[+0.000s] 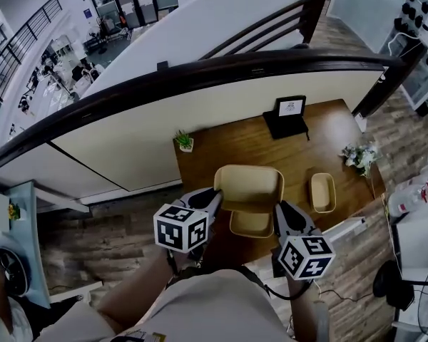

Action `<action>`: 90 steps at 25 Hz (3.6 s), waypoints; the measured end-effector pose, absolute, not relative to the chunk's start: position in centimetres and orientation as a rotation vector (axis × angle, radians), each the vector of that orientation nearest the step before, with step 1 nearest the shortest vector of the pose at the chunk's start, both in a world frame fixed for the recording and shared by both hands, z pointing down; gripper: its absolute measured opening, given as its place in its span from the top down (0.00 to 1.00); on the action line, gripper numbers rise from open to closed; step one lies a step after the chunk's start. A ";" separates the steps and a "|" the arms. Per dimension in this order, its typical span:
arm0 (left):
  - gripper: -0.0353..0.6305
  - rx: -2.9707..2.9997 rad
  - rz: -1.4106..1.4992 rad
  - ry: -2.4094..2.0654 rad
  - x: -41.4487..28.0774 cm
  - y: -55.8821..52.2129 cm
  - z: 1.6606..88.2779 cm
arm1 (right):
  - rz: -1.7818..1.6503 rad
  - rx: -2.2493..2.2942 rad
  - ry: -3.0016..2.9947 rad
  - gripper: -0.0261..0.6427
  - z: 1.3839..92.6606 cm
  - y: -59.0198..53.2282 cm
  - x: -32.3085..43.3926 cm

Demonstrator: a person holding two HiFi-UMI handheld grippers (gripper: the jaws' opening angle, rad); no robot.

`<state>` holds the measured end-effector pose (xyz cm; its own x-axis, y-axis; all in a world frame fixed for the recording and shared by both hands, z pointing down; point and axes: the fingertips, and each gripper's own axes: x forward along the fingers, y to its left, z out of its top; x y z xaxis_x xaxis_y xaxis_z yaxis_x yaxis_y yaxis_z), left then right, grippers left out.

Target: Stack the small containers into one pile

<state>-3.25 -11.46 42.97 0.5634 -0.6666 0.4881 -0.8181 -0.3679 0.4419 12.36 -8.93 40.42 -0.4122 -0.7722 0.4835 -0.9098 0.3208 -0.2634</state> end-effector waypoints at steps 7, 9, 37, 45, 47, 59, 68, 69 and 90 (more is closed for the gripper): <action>0.89 1.920 0.315 -1.041 -0.9 -9.7 49.9 | 0.928 1.580 -2.148 0.91 45.7 -6.7 14.7; 0.89 1.895 0.355 -1.033 -0.4 -9.2 51.7 | 0.955 1.582 -2.097 0.91 47.6 -6.2 15.2; 0.74 1.762 0.817 -0.968 2.6 -4.2 67.9 | 1.261 1.547 -1.601 0.92 64.4 -2.2 19.1; 0.67 1.723 0.838 -0.991 2.3 -4.4 69.7 | 1.175 1.420 -1.549 0.69 67.1 -3.0 19.1; 0.65 1.719 0.843 -0.982 2.3 -4.6 69.9 | 1.143 1.384 -1.541 0.64 67.8 -3.5 18.9; 0.56 1.677 0.845 -0.963 2.2 -4.7 71.4 | 1.044 1.239 -1.535 0.58 70.5 -4.5 18.2; 0.53 1.722 0.818 -0.950 1.4 -5.8 70.6 | 1.037 1.259 -1.639 0.46 68.9 -5.8 18.5; 0.53 1.739 0.811 -0.952 1.2 -6.2 70.1 | 1.035 1.265 -1.655 0.45 68.2 -6.0 18.4; 0.48 2.375 0.468 -1.039 4.9 -14.5 45.0 | 0.708 1.805 -2.121 0.43 42.0 -9.5 22.5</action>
<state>4.94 -14.53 45.01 0.6494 -0.5801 0.4916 -0.7526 -0.5827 0.3066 22.45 -9.46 42.02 -0.1891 -0.8453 0.4997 -0.9760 0.1058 -0.1904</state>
